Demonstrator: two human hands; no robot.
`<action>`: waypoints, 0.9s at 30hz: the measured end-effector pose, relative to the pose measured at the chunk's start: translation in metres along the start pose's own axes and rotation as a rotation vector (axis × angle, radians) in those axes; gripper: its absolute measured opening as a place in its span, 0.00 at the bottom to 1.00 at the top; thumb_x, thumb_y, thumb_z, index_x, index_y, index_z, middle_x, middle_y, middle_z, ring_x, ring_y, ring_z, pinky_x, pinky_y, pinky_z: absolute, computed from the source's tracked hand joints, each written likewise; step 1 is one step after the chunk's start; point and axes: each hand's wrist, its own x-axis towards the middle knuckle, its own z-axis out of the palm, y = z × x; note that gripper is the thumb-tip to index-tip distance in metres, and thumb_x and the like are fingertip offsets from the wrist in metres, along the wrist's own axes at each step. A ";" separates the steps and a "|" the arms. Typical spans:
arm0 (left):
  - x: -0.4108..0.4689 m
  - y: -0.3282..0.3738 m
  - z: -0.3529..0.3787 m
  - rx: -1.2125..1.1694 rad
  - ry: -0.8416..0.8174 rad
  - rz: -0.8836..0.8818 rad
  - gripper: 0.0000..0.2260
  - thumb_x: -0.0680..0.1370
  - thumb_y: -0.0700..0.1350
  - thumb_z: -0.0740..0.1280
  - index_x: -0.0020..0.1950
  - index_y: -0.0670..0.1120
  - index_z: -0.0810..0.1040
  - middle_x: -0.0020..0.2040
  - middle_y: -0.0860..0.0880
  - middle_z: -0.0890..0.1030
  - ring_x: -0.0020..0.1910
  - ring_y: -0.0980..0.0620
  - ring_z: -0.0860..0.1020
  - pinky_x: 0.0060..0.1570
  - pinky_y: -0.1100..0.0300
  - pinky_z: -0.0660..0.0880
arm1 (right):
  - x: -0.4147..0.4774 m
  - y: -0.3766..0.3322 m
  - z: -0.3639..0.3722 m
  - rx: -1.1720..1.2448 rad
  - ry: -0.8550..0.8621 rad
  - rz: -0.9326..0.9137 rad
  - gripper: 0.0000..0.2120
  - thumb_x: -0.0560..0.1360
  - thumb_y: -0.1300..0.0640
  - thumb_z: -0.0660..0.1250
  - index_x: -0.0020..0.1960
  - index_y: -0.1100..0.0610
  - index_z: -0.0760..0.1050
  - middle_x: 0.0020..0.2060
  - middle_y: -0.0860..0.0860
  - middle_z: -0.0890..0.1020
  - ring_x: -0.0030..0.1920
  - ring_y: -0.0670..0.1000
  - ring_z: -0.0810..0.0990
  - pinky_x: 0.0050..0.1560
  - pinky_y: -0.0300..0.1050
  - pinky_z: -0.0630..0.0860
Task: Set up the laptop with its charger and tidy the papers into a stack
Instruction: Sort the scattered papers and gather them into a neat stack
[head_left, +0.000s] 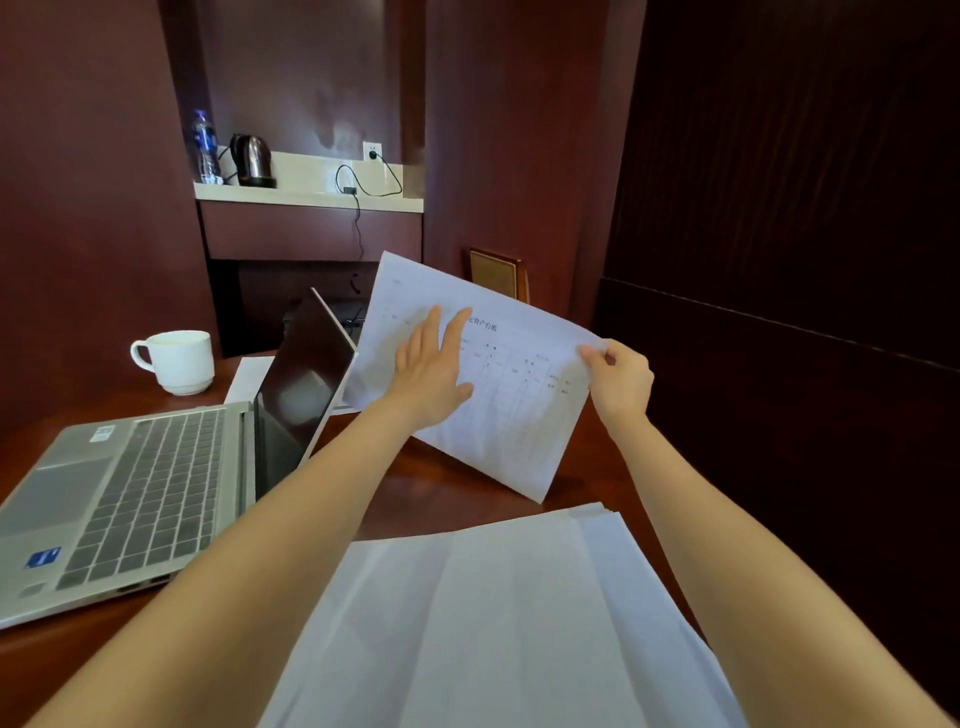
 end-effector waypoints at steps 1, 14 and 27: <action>0.003 0.005 -0.004 0.001 0.023 0.018 0.37 0.78 0.43 0.64 0.77 0.52 0.42 0.77 0.44 0.40 0.76 0.42 0.43 0.72 0.47 0.44 | 0.000 -0.004 -0.005 0.031 0.012 -0.007 0.19 0.77 0.59 0.63 0.28 0.55 0.63 0.26 0.48 0.65 0.30 0.48 0.65 0.34 0.43 0.62; 0.027 0.049 -0.037 0.185 0.130 0.246 0.32 0.79 0.47 0.63 0.77 0.49 0.48 0.76 0.45 0.52 0.75 0.44 0.46 0.72 0.48 0.42 | 0.019 -0.015 -0.056 0.185 0.115 -0.036 0.17 0.75 0.60 0.62 0.29 0.52 0.65 0.27 0.45 0.67 0.29 0.43 0.64 0.33 0.37 0.62; 0.026 0.064 -0.035 -0.008 -0.277 0.206 0.12 0.81 0.39 0.58 0.58 0.41 0.78 0.57 0.48 0.78 0.57 0.49 0.75 0.53 0.59 0.70 | 0.018 0.007 -0.080 0.018 -0.463 0.317 0.05 0.76 0.61 0.66 0.44 0.62 0.77 0.40 0.57 0.81 0.38 0.55 0.80 0.47 0.51 0.79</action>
